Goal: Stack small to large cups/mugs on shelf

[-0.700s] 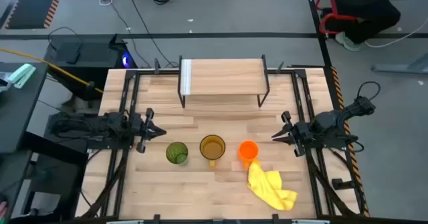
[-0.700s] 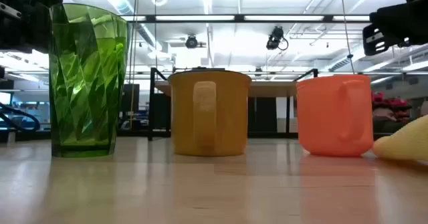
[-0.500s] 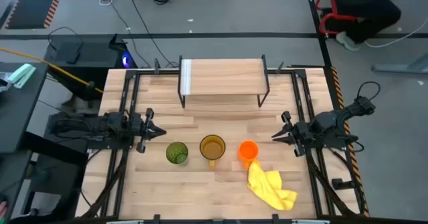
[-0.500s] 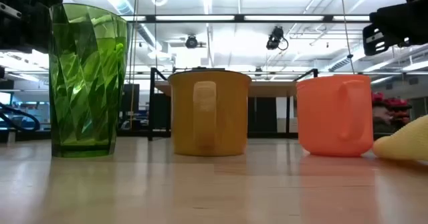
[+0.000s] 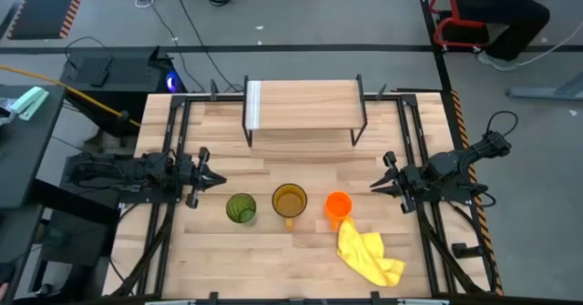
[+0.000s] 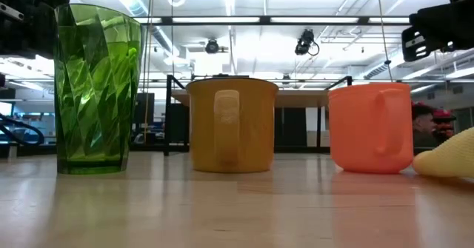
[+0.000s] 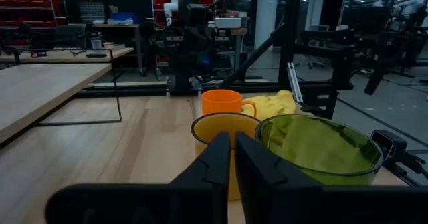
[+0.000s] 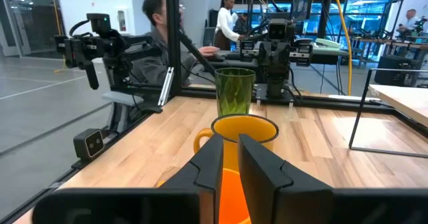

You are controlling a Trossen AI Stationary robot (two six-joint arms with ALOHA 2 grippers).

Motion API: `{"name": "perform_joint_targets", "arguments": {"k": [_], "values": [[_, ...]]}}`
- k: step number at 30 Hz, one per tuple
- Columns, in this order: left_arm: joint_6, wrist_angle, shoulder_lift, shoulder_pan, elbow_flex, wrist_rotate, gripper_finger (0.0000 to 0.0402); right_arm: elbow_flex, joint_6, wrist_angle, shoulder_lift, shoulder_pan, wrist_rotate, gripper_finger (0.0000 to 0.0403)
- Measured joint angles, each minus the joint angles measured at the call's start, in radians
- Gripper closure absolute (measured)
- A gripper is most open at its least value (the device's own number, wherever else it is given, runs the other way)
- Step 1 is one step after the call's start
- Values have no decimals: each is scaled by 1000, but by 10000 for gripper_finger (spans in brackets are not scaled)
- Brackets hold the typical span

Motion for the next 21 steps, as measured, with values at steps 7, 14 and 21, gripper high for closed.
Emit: {"name": "perform_joint_targets", "arguments": {"k": [7,14,21], "values": [[0,0,0,0,0,0,370,0,0,0,0,0,0,347],[0,0,0,0,0,0,368,0,0,0,0,0,0,347],[0,0,0,0,0,0,376,0,0,0,0,0,0,347]]}}
